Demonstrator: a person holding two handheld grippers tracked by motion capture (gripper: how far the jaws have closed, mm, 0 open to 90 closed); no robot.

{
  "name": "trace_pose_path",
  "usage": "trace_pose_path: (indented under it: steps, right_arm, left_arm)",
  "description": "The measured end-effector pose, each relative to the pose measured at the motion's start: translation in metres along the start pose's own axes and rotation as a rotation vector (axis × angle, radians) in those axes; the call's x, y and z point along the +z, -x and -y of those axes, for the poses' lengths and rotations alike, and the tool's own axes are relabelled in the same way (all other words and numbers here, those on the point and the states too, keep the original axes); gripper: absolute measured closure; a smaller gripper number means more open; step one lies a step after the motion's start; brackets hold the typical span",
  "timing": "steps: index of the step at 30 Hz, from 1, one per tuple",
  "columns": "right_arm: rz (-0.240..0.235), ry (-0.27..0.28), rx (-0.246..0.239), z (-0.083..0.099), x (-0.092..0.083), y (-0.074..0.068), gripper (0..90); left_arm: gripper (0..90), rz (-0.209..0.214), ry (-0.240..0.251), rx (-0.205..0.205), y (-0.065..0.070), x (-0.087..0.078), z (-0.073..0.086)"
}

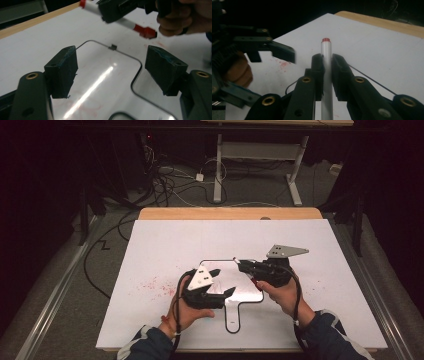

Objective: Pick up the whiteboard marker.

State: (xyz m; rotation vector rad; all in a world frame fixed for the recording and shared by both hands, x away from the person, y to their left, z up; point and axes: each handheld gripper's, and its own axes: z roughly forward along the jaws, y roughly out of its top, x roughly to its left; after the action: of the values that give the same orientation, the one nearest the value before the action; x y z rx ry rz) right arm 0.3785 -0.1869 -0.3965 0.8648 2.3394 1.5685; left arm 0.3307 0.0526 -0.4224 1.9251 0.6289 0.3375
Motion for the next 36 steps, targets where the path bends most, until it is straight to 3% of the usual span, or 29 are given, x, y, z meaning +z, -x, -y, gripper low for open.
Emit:
trace_pose_path:
  steps: [3, 7, 10, 13, 15, 19, 22, 26, 28, 29, 30, 32, 33, 36]
  right_arm:
    - [-0.015, 0.036, 0.004, 0.002, 0.000, -0.007, 81.5]
    - [-0.008, 0.078, -0.001, 0.004, -0.003, -0.010, 81.4]
    - [0.014, 0.095, -0.002, 0.004, -0.006, -0.011, 81.3]
    - [0.021, 0.107, 0.018, 0.006, -0.009, -0.008, 81.4]
    - [0.023, 0.111, 0.017, 0.007, -0.010, -0.007, 81.4]
    - [0.043, 0.116, 0.001, 0.008, -0.013, -0.010, 81.4]
    - [0.059, 0.115, -0.005, 0.009, -0.014, -0.011, 81.3]
    - [0.080, 0.114, -0.016, 0.010, -0.016, -0.014, 79.8]
    - [0.088, 0.111, -0.018, 0.010, -0.016, -0.014, 69.9]
    - [0.098, 0.113, -0.011, 0.010, -0.017, -0.014, 66.6]
    - [0.098, 0.113, -0.011, 0.010, -0.017, -0.014, 66.6]
    - [0.111, 0.123, 0.006, 0.011, -0.021, -0.012, 56.9]
    - [0.120, 0.120, 0.017, 0.013, -0.025, -0.009, 53.1]
    - [0.120, 0.116, 0.006, 0.016, -0.031, -0.007, 50.7]
  left_arm:
    - [26.4, 0.024, 0.011, -0.028, 0.001, 0.011, -0.005]
    - [34.4, 0.060, 0.045, -0.084, -0.001, 0.029, -0.012]
    - [41.3, 0.097, 0.064, -0.094, -0.002, 0.035, -0.013]
    - [51.8, 0.097, 0.064, -0.088, -0.001, 0.038, -0.015]
    - [54.3, 0.097, 0.064, -0.074, 0.000, 0.040, -0.016]
    - [68.8, 0.092, 0.048, -0.048, -0.001, 0.044, -0.016]
    - [73.6, 0.066, 0.030, -0.013, -0.002, 0.044, -0.017]
    - [78.5, 0.064, 0.020, 0.018, -0.009, 0.044, -0.017]
    - [78.6, 0.056, 0.001, 0.091, -0.017, 0.043, -0.013]
    - [78.7, 0.068, 0.002, 0.105, -0.022, 0.042, -0.011]
    - [78.6, 0.068, 0.002, 0.105, -0.022, 0.042, -0.011]
    - [78.7, 0.078, 0.014, 0.119, -0.034, 0.041, -0.004]
    - [78.7, 0.093, 0.020, 0.094, -0.044, 0.041, 0.002]
    - [78.7, 0.071, 0.008, 0.103, -0.054, 0.040, 0.008]
